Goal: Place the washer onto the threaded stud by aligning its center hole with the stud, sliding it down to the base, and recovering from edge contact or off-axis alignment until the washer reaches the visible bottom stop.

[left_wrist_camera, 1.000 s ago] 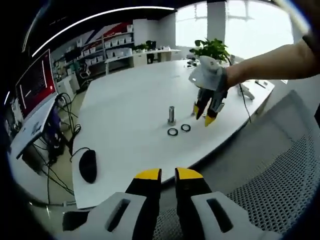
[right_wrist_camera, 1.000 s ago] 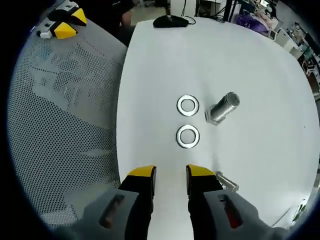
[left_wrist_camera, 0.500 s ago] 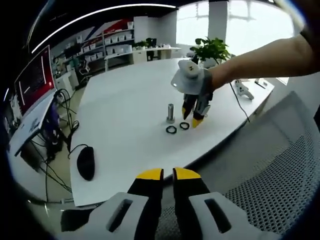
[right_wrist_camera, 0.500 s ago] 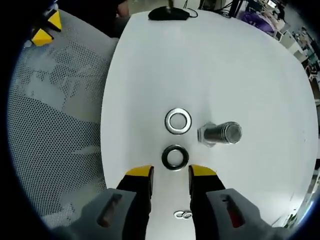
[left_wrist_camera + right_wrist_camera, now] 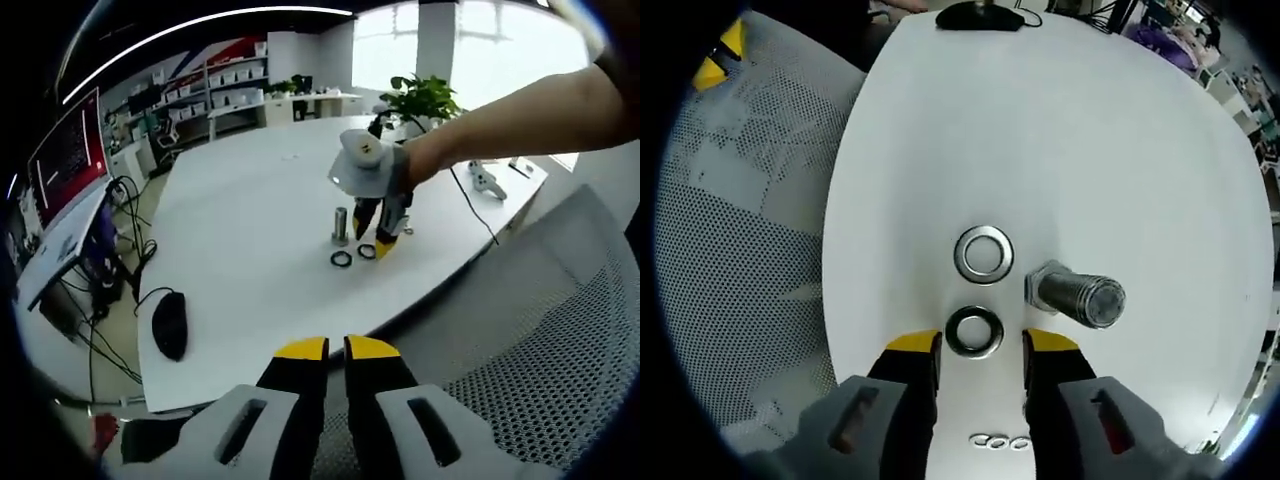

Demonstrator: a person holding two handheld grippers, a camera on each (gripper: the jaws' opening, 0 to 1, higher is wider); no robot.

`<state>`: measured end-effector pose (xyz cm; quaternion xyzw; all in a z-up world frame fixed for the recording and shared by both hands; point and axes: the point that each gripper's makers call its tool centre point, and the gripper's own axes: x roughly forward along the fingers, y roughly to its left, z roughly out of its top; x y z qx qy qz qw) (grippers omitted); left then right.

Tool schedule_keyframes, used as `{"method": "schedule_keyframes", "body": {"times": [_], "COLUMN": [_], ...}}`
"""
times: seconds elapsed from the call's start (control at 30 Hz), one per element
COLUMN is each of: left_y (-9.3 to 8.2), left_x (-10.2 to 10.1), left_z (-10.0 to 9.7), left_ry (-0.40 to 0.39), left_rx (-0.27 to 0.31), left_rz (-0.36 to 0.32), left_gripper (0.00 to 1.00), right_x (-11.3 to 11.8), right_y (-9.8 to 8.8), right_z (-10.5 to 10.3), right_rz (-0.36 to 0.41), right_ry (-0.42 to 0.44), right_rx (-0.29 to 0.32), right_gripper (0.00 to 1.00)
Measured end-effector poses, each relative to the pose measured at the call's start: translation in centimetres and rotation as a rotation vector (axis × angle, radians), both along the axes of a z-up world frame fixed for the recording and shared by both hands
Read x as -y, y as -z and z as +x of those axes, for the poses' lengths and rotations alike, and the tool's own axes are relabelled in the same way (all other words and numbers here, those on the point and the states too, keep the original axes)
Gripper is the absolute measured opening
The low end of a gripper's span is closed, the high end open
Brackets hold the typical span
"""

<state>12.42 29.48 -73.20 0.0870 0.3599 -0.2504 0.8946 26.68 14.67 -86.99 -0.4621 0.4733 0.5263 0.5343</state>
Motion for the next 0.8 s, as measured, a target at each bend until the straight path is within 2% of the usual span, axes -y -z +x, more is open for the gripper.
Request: {"method": "schedule_keyframes", "body": {"times": [0.57,0.8], "left_y": [-0.07,-0.08], "left_x": [-0.03,-0.06], "left_z": [0.09,0.15], "left_ry": [0.004,0.002], "left_rx": [0.006,0.009], "left_rz": [0.002,0.004], "left_gripper": [0.07,0.09], "right_x": [0.06,-0.03], "right_y": [0.18,0.23], "right_z": [0.24,0.14], "right_rz": [0.040,0.013], "right_ry": [0.022,0.023], "right_rx": [0.011,0.014], "right_gripper": [0.34,0.34]}}
